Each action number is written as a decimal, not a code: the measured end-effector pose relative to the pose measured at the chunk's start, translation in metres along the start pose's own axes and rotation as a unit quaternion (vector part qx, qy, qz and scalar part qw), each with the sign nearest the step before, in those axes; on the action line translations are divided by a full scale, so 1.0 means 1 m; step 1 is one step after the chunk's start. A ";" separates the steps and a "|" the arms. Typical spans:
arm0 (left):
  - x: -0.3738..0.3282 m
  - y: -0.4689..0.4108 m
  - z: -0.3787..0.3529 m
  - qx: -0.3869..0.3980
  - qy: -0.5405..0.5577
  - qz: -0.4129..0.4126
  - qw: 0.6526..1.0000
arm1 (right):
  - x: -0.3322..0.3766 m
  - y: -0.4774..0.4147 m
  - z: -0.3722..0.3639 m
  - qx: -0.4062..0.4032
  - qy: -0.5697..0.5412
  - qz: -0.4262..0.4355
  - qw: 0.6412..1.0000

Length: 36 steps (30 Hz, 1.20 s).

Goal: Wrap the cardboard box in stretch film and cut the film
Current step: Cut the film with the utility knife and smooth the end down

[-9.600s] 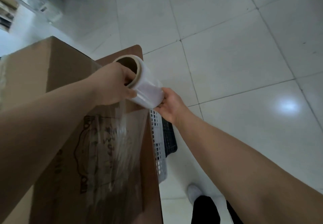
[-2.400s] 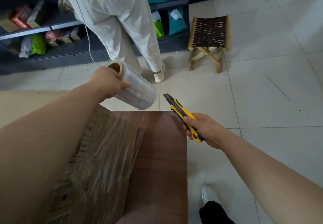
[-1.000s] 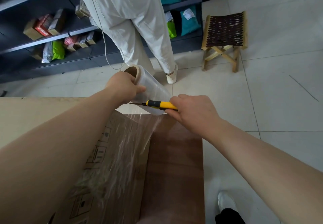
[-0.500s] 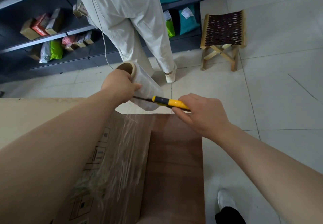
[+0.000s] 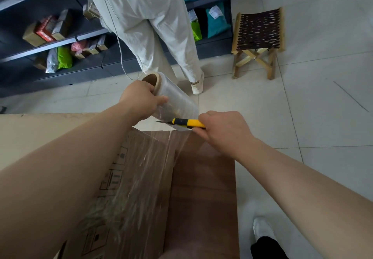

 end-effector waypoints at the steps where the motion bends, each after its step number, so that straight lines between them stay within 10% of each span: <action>1: 0.000 0.000 0.000 -0.002 0.008 -0.002 1.000 | 0.002 -0.001 -0.002 0.013 0.000 -0.001 1.000; 15: 0.003 -0.005 0.005 -0.041 -0.049 0.012 0.998 | -0.045 0.042 -0.010 0.052 -0.017 -0.087 0.995; 22: 0.001 -0.007 0.003 -0.030 -0.041 0.001 0.999 | -0.021 0.016 0.020 -0.155 -0.081 -0.037 0.984; 36: 0.001 -0.005 0.007 -0.047 -0.033 -0.008 0.998 | -0.024 0.022 -0.014 0.050 -0.025 -0.080 0.995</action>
Point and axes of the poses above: each hand's wrist, its own y-axis away from the middle knuckle, its own z-axis out of the back of the hand, x = y × z, the point moved 4 cm from there along -y, towards the middle knuckle, and after that the axes turned 2 degrees about -x, right-handed, at the moved point
